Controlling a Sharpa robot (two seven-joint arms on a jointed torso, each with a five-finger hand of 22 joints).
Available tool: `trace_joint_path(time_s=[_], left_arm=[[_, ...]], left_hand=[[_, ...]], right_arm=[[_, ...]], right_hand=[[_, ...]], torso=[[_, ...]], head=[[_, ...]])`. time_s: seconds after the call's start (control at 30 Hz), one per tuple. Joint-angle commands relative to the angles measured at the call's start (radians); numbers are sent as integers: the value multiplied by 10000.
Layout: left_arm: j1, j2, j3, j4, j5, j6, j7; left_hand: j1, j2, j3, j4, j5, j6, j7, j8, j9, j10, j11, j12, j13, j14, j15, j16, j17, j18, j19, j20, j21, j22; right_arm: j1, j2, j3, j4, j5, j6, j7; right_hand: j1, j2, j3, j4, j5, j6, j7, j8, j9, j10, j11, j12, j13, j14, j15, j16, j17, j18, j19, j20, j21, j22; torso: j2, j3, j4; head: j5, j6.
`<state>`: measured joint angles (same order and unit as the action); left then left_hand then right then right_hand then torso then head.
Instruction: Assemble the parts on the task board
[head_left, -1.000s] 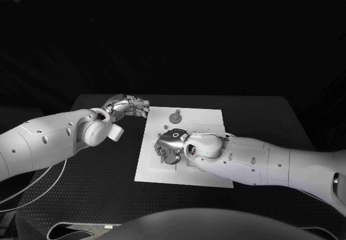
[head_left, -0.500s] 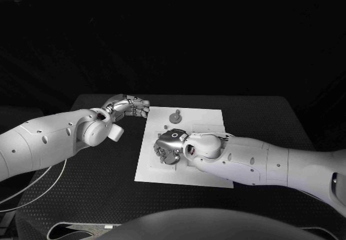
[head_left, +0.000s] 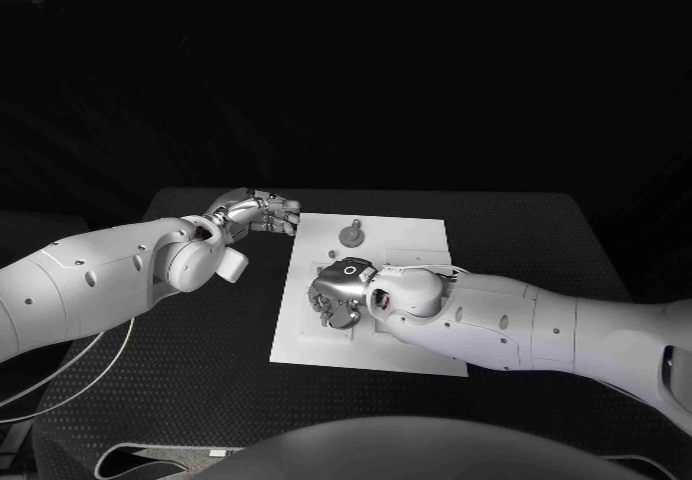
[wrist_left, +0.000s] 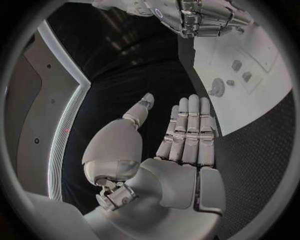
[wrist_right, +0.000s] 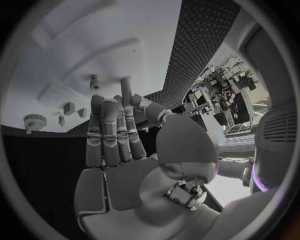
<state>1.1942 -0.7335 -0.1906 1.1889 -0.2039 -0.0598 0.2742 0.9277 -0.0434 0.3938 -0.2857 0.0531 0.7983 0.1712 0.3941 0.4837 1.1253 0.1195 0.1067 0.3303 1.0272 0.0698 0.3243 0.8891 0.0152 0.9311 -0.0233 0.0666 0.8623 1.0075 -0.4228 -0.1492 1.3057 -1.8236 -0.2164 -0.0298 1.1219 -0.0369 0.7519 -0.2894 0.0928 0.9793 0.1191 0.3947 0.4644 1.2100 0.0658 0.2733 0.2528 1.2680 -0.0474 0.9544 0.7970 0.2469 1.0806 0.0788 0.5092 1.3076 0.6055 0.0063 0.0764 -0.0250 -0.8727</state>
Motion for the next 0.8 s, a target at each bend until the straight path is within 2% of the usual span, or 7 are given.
trace_joint_path(time_s=[0.03,0.3,0.8], left_arm=[[7,16,10,19,-32,140,67],[6,49,10,-33,-33,158,64],[5,59,10,-42,-33,187,55]], left_hand=[[11,109,-49,-8,-40,0,82,65,-18,-8,46,-10,-12,54,49,-48,-12,-144,74,0,15,-15],[13,114,-49,-8,-40,-2,83,66,-21,-9,47,-9,-14,55,49,-49,-11,-144,75,0,15,-19],[13,119,-52,-7,-40,-6,84,68,-26,-13,48,-9,-20,55,50,-52,-11,-145,75,1,15,-28]], right_arm=[[-80,2,-79,-85,-134,390,-22],[-132,45,-170,-233,-222,441,-45],[-136,12,-204,-152,-162,750,12]], right_hand=[[104,76,47,-18,27,59,14,34,10,202,-122,20,-5,-23,-92,40,12,149,-49,0,43,261],[104,79,47,-19,27,61,13,32,14,204,-122,17,0,-26,-92,47,15,149,-54,-1,53,261],[102,87,46,-22,27,66,11,29,20,209,-123,12,11,-31,-93,62,21,148,-64,-2,72,260]], torso=[[-3,6,4],[-4,13,1],[-2,7,0]], head=[[-10,1],[-13,1],[7,1]])
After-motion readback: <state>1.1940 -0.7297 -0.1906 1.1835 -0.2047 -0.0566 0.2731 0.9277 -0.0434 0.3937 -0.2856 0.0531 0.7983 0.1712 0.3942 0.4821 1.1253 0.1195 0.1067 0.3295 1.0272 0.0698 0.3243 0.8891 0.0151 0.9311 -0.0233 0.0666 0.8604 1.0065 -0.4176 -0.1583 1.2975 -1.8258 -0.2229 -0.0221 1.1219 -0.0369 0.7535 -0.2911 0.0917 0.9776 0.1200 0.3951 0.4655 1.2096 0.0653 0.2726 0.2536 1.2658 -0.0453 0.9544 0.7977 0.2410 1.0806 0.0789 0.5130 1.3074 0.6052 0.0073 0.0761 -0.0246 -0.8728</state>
